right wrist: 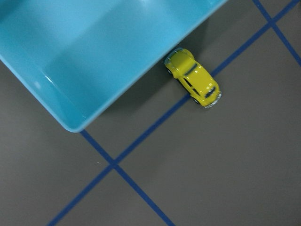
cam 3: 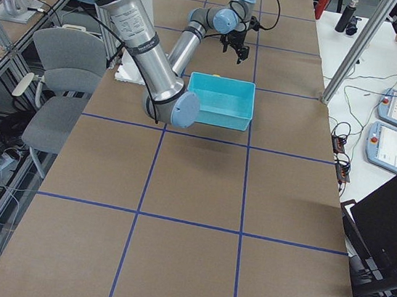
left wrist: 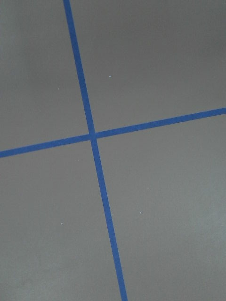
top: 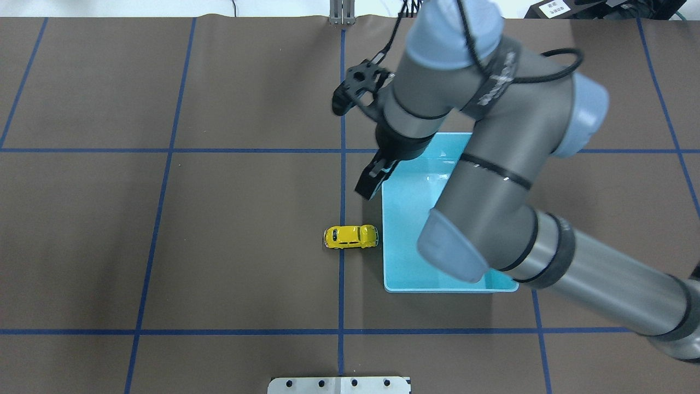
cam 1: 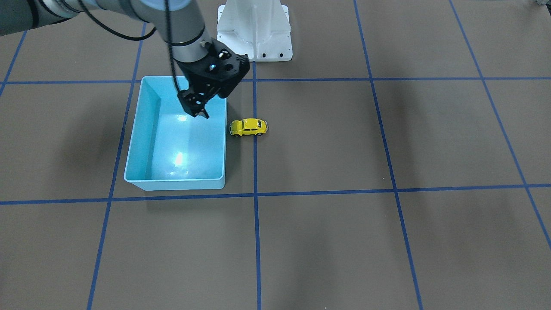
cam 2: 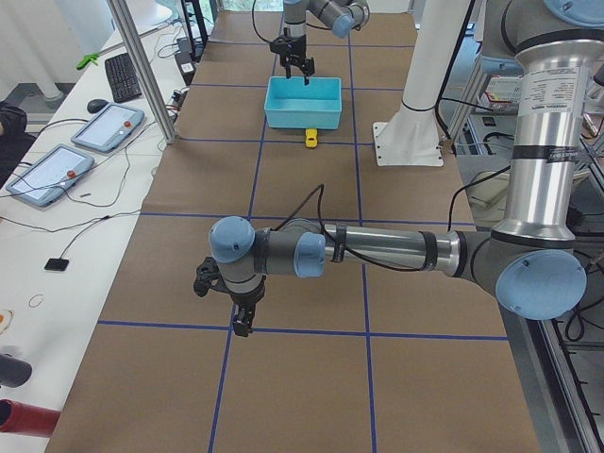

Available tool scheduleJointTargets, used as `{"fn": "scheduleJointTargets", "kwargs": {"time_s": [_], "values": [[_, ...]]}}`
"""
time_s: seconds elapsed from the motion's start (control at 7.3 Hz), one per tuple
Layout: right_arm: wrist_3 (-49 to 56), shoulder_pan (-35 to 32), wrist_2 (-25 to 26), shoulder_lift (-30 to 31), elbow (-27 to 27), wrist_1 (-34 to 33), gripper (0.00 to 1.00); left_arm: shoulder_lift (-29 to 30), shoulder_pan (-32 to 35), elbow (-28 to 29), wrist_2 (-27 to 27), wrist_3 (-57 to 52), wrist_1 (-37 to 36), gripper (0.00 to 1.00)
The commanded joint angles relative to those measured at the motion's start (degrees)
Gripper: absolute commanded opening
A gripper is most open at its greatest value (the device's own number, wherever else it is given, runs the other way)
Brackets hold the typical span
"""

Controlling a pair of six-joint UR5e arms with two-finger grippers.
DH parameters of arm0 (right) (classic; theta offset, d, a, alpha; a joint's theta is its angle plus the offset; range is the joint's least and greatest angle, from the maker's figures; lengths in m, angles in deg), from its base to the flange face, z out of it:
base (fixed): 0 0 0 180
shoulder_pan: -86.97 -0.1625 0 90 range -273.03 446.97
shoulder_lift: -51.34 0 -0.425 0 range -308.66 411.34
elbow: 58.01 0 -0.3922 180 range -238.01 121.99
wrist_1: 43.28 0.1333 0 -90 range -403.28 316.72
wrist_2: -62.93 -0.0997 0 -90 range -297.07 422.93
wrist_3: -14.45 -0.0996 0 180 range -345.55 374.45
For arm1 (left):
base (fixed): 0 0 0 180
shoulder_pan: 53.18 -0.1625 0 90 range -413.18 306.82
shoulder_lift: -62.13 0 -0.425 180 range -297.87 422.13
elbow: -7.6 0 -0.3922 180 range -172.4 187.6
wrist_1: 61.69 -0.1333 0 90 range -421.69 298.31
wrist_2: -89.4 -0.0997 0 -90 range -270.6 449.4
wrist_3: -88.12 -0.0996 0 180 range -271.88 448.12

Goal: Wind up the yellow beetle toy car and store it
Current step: 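Reach the right gripper down over the car beside the bin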

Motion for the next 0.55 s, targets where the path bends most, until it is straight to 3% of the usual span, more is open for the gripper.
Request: {"fn": "scheduleJointTargets", "kwargs": {"time_s": [0.0,0.14,0.41], "values": [[3.14,8.86,6.86,-3.8,9.2,9.49,1.0,0.2,-0.09,0.76,2.68,4.64,1.75,1.0],[8.13,9.94,7.13,-2.67,12.46,17.04,1.0,0.21,-0.09,0.85,2.26,5.25,1.22,1.0],[17.73,10.65,7.13,-0.47,13.9,17.9,1.0,-0.58,-0.18,1.82,2.17,7.45,1.22,1.0]]}}
